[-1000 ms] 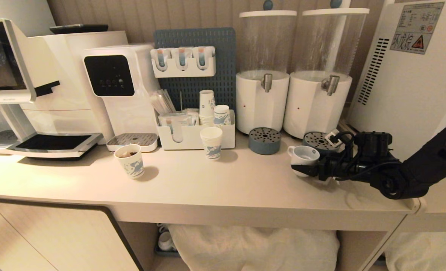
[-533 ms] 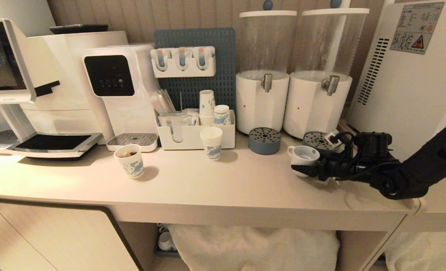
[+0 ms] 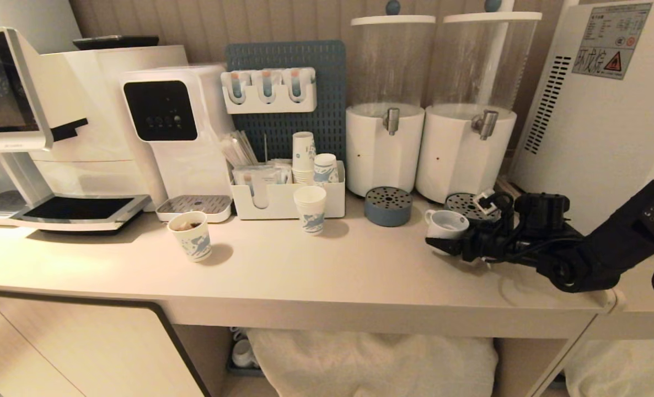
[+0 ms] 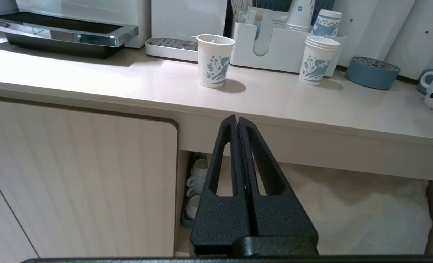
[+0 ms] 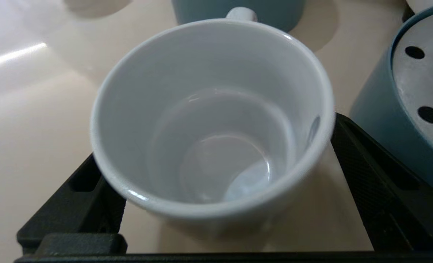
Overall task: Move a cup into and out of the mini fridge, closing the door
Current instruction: Put the ceramic cup in the freezer
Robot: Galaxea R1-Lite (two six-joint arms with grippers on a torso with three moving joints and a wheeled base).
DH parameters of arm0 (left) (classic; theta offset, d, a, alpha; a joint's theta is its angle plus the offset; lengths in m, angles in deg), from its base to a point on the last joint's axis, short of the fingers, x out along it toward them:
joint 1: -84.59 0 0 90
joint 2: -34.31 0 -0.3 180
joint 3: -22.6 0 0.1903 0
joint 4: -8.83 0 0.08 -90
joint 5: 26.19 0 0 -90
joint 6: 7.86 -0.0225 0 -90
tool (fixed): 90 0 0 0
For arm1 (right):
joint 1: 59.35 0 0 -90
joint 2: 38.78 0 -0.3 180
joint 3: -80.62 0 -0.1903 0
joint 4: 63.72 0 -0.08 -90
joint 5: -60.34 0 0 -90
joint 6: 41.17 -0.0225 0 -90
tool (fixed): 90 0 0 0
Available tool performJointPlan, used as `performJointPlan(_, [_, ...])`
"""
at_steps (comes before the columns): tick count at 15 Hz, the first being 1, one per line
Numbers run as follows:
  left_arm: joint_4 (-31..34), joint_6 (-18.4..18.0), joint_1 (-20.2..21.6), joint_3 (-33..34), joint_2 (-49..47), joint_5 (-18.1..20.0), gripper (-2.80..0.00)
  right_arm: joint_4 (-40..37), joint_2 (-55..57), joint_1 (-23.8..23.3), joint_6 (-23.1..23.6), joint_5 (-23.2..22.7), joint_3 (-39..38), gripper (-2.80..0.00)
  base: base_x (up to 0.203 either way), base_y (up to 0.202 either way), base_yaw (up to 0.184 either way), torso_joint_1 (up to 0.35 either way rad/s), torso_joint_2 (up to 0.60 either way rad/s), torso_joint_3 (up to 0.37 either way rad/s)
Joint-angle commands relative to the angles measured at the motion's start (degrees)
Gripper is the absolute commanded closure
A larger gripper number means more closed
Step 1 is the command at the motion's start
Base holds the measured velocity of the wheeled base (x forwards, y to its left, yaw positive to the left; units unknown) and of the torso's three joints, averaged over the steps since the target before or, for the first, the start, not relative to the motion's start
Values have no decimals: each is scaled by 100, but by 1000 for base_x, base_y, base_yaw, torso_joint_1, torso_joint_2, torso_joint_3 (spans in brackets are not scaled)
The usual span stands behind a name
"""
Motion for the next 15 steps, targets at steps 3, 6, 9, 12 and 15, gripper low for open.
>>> performJointPlan(3, [-4,1,0,229,19,-1,0,8,50,15,0,-26,-20,-280,0,0,0,0,0,0])
performJointPlan(6, [-4,9,0,229,19,-1,0,-1,33,7,-9,-61,-39,0,0,0,0,0,0,0])
performJointPlan(9, [-4,9,0,229,19,-1,0,34,-8,15,-246,-70,-48,0,0,0,0,0,0,0])
performJointPlan(12, [-4,9,0,229,19,-1,0,30,-31,15,-257,-72,-79,0,0,0,0,0,0,0])
performJointPlan(15, [-10,9,0,229,19,-1,0,-10,-402,14,-265,-157,-356,0,0,0,0,0,0,0])
